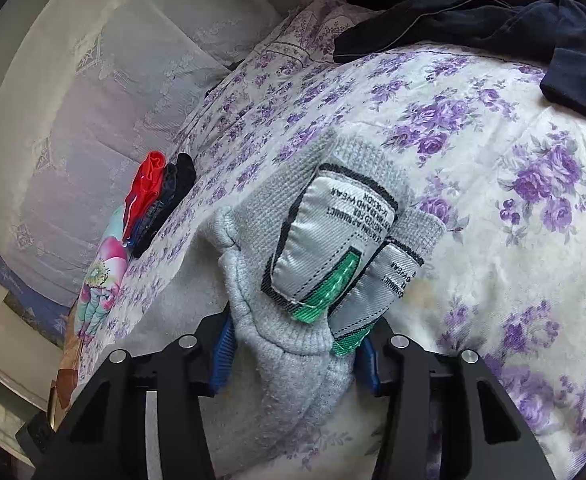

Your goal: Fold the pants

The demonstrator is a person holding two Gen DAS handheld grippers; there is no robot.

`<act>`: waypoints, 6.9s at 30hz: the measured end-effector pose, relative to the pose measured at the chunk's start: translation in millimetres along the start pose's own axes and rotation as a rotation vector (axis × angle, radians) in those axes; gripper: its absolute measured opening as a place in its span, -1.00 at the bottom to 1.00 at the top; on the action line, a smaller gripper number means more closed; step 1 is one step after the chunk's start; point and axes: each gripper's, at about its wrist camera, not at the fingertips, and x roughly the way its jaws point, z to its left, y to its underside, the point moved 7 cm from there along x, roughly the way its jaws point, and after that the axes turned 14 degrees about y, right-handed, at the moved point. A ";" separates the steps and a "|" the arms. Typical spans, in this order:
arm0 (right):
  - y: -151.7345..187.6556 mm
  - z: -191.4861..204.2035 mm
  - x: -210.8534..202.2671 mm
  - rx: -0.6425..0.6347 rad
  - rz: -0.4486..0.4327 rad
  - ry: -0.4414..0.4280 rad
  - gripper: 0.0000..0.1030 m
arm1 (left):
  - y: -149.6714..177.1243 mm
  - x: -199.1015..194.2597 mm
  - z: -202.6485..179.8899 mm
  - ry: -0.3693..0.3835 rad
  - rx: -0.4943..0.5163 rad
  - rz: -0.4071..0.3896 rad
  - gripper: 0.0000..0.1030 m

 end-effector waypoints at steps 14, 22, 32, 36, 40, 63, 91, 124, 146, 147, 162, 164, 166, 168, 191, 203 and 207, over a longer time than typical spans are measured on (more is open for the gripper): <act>0.1 -6.6 -1.5 0.081 -0.004 -0.081 -0.24 | 0.0 -1.6 -0.3 0.001 -0.001 -0.003 0.92; 2.5 0.3 -3.0 0.029 -0.039 0.002 -0.38 | -1.4 -2.3 -0.3 -0.004 -0.001 -0.001 0.92; 2.0 -0.2 -2.4 0.037 -0.031 0.023 -0.39 | -0.2 -2.5 -0.1 -0.017 0.005 0.001 0.92; 1.2 12.0 -10.1 -0.044 -0.082 0.110 -0.44 | -0.2 -2.5 -0.1 -0.017 0.005 0.000 0.92; -1.1 39.4 -31.1 -0.212 -0.202 0.245 -0.46 | -2.2 -12.1 0.9 0.031 -0.018 -0.031 0.91; 218.4 273.3 -23.9 -1.716 -0.629 0.524 -0.33 | 20.3 -172.6 148.9 -0.244 -0.207 -0.344 0.91; 191.2 245.0 -53.9 -1.544 -0.416 0.376 0.63 | 22.5 -143.6 97.7 -0.002 -0.163 -0.265 0.91; 129.5 229.3 -98.3 -0.883 -0.140 -0.269 0.08 | -27.4 -135.6 48.4 0.093 -0.019 -0.256 0.91; 102.9 154.9 -89.1 -0.696 -0.142 -0.095 0.12 | -38.6 -12.8 23.8 0.215 -0.049 0.009 -0.42; 111.4 148.9 -96.2 -0.740 -0.188 -0.043 0.12 | -38.0 -13.2 23.3 0.215 -0.045 0.008 -0.42; 126.5 124.7 -57.2 -0.812 -0.245 0.149 -0.41 | -40.1 -10.9 19.0 0.178 -0.032 0.020 -0.42; 130.6 109.1 -55.1 -0.730 -0.213 0.133 -0.38 | -37.8 -11.6 17.9 0.209 -0.032 0.016 -0.42; 133.7 94.7 -46.6 -0.641 -0.200 0.102 -0.15 | -35.7 -10.4 19.3 0.219 -0.025 0.007 -0.42; 129.2 87.7 -45.4 -0.577 -0.171 0.075 -0.05 | -35.5 -11.2 20.0 0.227 -0.029 0.005 -0.42; 97.5 212.6 -26.9 -0.675 -0.033 -0.051 0.02 | -0.6 -154.4 109.3 -0.015 -0.177 -0.246 0.56; 165.2 260.5 -84.4 -0.836 -0.207 -0.077 0.45 | 39.5 -269.0 193.3 -0.269 -0.345 -0.424 0.67; 240.3 324.1 -114.5 -1.061 -0.236 -0.256 0.46 | 60.7 -300.9 217.4 -0.349 -0.410 -0.461 0.67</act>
